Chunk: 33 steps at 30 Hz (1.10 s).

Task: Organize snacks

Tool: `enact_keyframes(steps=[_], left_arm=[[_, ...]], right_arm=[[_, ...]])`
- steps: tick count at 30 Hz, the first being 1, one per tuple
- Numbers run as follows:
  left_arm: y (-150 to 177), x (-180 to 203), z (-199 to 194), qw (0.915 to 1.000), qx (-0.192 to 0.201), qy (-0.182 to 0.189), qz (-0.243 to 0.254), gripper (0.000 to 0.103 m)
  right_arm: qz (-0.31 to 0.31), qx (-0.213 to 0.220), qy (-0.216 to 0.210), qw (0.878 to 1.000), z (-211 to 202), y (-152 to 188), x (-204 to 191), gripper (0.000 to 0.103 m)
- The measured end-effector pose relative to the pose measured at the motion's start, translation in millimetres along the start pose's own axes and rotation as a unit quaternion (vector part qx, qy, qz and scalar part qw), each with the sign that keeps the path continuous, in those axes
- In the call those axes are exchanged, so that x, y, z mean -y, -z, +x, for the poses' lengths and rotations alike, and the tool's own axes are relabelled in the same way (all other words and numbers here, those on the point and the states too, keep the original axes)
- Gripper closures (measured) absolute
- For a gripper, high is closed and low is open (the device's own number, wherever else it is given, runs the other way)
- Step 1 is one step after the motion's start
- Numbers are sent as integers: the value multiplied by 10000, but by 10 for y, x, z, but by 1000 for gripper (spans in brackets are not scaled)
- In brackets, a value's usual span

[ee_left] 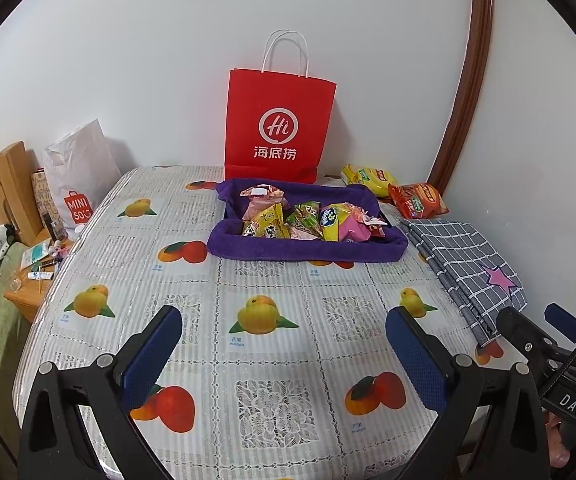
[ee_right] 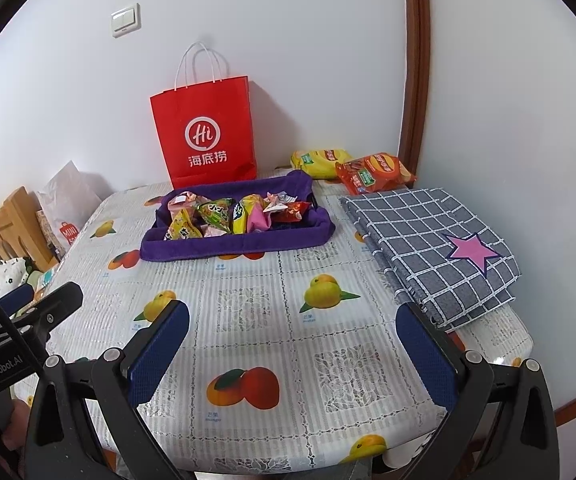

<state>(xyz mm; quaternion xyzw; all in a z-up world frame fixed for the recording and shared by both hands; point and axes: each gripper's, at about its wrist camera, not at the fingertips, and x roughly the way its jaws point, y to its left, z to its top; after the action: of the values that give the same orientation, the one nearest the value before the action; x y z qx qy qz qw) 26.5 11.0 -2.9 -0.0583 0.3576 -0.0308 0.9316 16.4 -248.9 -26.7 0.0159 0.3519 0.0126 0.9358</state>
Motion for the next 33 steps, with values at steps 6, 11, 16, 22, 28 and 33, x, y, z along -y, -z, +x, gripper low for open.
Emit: enact_keyframes(steps=[6,11,16,22,28,33], left_arm=[[-3,-24,-26,10000,30,31,-4,0],[7,-11,-63,9999,64,78,54,0],[7,7,-67,9998,85,132,105,0],[29,33,-57,9997,67,161,144,0],[28,42,-55,9997,71,177,153,0],[29,72,-60,9996,89,188,196,0]], right_arm=[[19,-1,-25,10000,-12,-4,14,1],[36,10,3,10000,-30,5,12,1],[64,-3,-41,10000,-29,7,13,1],[120,-67,-95,9999,1,21,20,1],[156,-71,-122,9998,1,25,26,1],[184,-59,-156,9997,-17,23,39,1]])
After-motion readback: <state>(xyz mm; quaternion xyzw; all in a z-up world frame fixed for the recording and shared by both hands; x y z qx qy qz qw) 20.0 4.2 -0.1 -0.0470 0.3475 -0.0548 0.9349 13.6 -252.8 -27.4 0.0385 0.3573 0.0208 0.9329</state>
